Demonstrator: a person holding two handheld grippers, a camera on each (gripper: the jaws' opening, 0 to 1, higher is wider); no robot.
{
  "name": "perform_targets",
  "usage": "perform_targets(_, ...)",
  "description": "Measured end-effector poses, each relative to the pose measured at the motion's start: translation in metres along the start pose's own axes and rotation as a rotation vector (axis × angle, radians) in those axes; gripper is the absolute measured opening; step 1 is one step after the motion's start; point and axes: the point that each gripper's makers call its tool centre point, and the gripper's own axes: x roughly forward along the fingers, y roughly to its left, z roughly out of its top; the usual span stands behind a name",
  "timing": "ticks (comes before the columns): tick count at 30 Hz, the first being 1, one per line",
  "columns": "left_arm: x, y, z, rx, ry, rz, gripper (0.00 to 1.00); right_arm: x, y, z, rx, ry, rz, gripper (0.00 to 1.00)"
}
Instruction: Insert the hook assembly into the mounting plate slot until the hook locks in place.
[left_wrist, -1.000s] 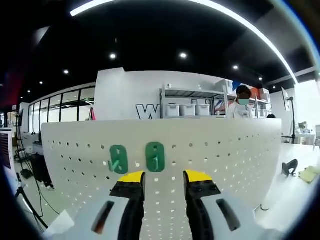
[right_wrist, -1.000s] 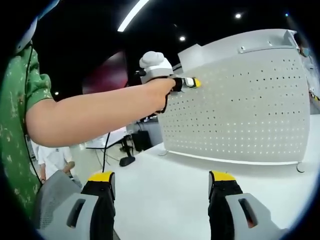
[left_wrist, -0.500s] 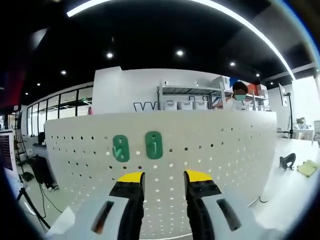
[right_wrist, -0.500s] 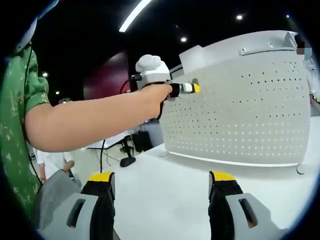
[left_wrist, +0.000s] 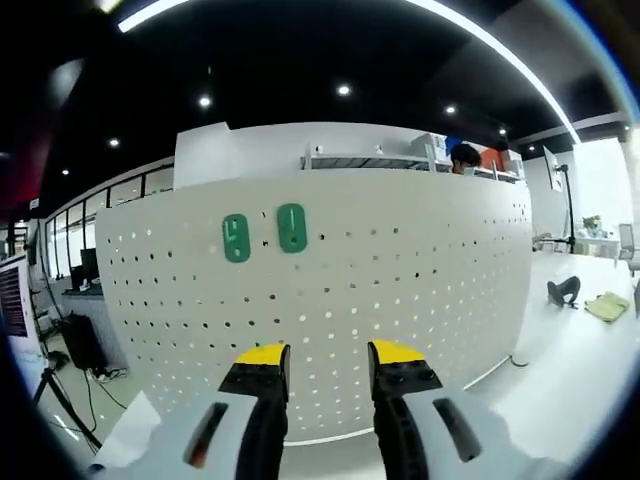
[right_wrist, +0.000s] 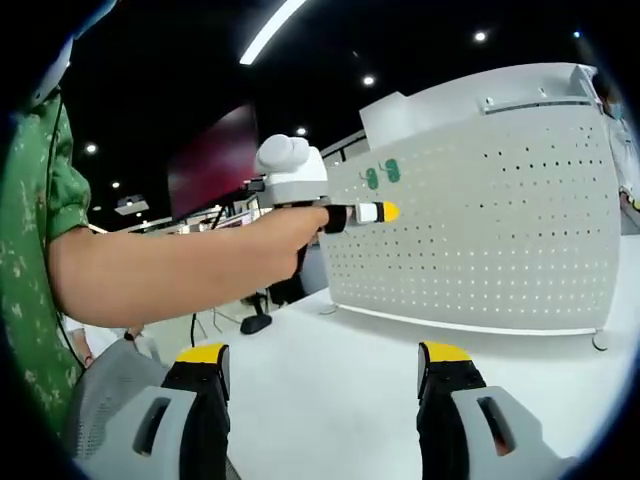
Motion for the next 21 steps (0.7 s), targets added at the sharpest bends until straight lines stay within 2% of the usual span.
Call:
perform_targets(8, -0.02, -0.01, -0.028, 0.04, 0.047, -0.042, 0.32, -0.001, 0.002, 0.001, -0.003, -0.004, 0.002, 0.78)
perform_targets(15, -0.041, -0.02, -0.06, 0.076, 0.106, -0.116, 0.34, -0.004, 0.003, 0.005, -0.008, -0.01, -0.001, 0.78)
perform_targets(21, -0.059, -0.028, -0.074, 0.077, 0.132, -0.154, 0.33, -0.006, 0.005, 0.01, -0.011, -0.021, -0.005, 0.79)
